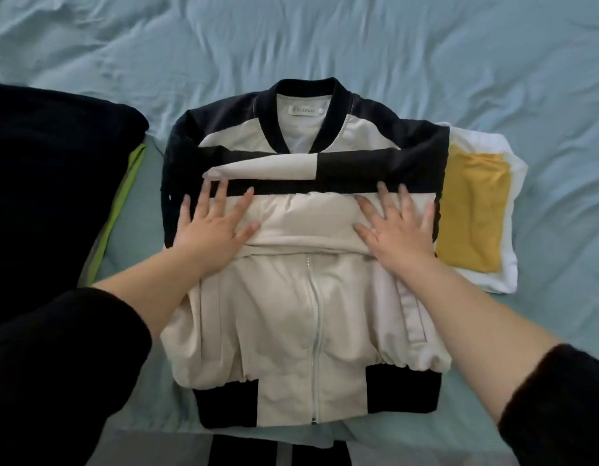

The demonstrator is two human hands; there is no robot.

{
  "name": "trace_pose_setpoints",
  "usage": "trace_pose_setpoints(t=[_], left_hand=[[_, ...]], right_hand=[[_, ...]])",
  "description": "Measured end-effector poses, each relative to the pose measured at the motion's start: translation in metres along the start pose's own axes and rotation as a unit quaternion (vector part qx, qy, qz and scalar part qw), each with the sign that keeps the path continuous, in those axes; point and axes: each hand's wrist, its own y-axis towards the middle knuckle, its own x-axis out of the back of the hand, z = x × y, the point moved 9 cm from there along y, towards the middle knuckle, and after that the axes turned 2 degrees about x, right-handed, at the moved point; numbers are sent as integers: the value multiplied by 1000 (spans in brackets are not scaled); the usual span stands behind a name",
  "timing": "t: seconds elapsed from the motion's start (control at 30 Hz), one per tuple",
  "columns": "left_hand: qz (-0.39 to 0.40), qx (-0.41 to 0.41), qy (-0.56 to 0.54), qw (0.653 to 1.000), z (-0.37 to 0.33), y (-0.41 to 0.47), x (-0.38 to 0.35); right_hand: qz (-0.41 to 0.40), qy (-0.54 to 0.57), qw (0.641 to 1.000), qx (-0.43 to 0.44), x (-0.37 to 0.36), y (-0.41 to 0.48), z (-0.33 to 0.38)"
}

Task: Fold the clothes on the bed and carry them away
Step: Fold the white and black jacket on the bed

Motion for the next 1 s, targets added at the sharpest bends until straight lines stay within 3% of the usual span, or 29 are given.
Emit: trace_pose_setpoints(t=[0.07, 0.13, 0.27, 0.37, 0.5, 0.6, 0.67, 0.73, 0.9, 1.0], left_hand=[[42, 10, -2, 999, 12, 15, -9], [53, 20, 9, 998, 10, 20, -7], [-86, 29, 31, 995, -22, -14, 22], [-152, -93, 22, 984, -77, -85, 15], [-57, -274, 26, 960, -126, -206, -60], [50, -217, 42, 974, -104, -227, -107], [88, -151, 28, 984, -89, -208, -117], [107, -142, 56, 982, -86, -186, -125], [123, -146, 133, 973, -87, -171, -126], [78, -154, 155, 973, -94, -185, -117]], right_hand=[[51, -27, 998, -14, -14, 21, -18], [51, -8, 998, -20, -12, 30, -13], [-51, 58, 997, 24, 9, -15, 22], [-42, 78, 988, 130, 0, -99, 59], [-3, 20, 962, 273, -44, -212, 73], [67, 14, 970, 235, -76, -226, 51], [114, -21, 963, 242, -94, -220, 43], [148, -56, 954, 255, -105, -210, 40], [135, -62, 955, 257, -106, -203, 42], [64, -77, 961, 258, -97, -207, 43]])
